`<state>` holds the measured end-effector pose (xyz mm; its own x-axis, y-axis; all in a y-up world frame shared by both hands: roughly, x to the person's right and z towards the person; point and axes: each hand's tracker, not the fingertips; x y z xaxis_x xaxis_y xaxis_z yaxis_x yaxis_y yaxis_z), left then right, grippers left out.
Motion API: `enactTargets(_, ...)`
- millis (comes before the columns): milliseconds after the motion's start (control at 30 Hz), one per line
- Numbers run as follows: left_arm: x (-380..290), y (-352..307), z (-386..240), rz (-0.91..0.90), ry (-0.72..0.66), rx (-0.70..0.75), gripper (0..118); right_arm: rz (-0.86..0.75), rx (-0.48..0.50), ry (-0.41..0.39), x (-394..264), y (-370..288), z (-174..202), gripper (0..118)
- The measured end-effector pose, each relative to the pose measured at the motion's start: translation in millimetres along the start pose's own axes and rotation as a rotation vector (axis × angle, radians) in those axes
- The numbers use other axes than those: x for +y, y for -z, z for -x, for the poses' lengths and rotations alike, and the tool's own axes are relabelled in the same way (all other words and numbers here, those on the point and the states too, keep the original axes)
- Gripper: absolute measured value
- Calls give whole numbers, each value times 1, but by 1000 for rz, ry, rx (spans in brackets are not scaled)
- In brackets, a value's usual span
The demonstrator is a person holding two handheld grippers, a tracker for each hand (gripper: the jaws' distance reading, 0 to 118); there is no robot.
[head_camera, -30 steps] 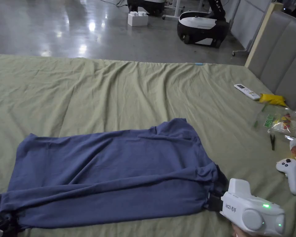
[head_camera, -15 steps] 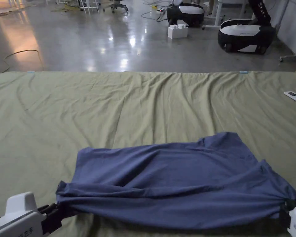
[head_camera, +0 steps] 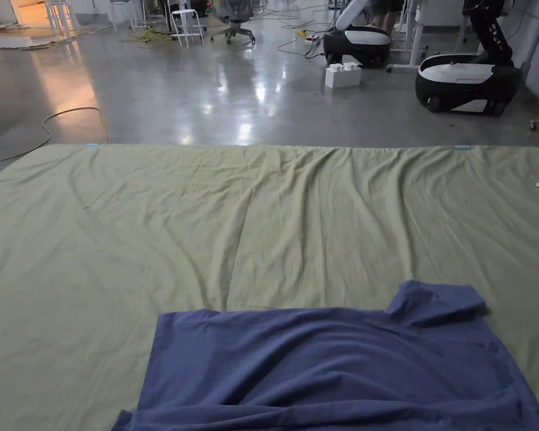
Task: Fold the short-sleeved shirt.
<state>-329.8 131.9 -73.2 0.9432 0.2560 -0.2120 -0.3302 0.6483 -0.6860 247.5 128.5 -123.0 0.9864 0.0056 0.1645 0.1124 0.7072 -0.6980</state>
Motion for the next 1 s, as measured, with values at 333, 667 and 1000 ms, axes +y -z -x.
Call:
enactTargets(333,22,-85,-21,-317,86,28,95,-226,132,-60,31,-64,-21,77)
enactTargets(667,24,-225,-124,-735,360,4,97,-623,318,-137,55,-196,36,78)
enactTargets(1000,6,-246,-146,-827,374,51,2,-578,404,-126,41,-212,56,0)
